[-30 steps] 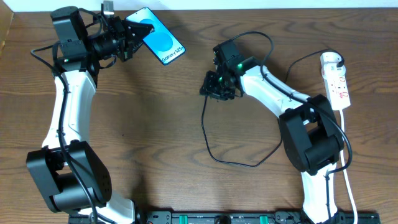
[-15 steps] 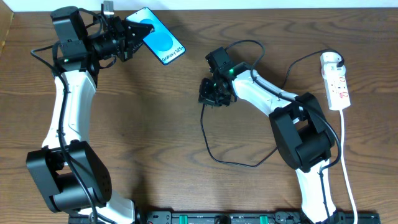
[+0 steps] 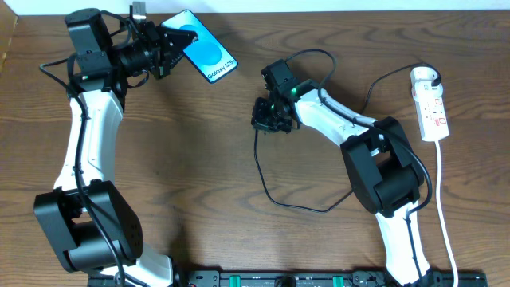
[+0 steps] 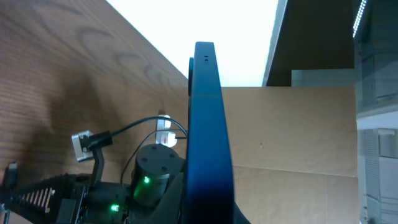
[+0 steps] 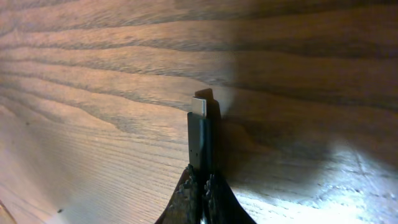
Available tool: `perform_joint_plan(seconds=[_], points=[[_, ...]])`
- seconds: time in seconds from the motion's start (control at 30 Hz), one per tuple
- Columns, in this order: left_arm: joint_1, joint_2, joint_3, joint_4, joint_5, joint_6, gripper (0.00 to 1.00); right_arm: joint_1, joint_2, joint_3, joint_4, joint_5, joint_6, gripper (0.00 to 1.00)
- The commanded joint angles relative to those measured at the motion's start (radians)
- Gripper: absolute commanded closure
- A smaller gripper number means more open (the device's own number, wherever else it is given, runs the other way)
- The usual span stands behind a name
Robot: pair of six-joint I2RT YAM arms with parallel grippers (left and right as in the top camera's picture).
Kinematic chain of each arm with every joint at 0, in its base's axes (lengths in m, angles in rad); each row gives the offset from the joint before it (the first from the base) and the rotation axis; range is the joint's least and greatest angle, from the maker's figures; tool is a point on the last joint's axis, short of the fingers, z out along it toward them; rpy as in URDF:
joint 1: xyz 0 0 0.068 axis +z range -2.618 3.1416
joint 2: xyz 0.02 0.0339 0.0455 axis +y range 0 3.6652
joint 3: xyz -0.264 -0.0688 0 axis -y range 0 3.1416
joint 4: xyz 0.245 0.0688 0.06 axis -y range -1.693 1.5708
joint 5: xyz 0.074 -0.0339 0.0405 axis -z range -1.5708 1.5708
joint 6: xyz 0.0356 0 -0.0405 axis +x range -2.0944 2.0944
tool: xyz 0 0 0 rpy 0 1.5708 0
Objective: Plug charger to phone and switch on socket
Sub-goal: 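Lower the right gripper onto the black cable's USB-C plug and grasp it, then lift the plug with the right gripper toward the phone's bottom edge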
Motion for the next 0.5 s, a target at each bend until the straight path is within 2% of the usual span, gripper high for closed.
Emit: perform_joint_plan(seconds=[0.0, 0.13, 0.33, 0.47], points=[[0.002, -0.021, 0.018, -0.014, 0.039, 0.002, 0.93, -0.006, 0.060, -0.013, 0.002, 0.046, -0.111, 0.99], [0.001, -0.021, 0.018, -0.025, 0.040, 0.002, 0.93, -0.050, 0.041, -0.012, 0.022, -0.075, -0.246, 0.99], [0.001, -0.021, 0.018, -0.024, 0.065, 0.002, 0.92, -0.137, -0.032, -0.012, 0.087, -0.451, -0.515, 0.99], [0.001, -0.021, 0.018, -0.024, 0.119, 0.002, 0.93, -0.187, -0.109, -0.012, 0.072, -0.592, -0.605, 0.99]])
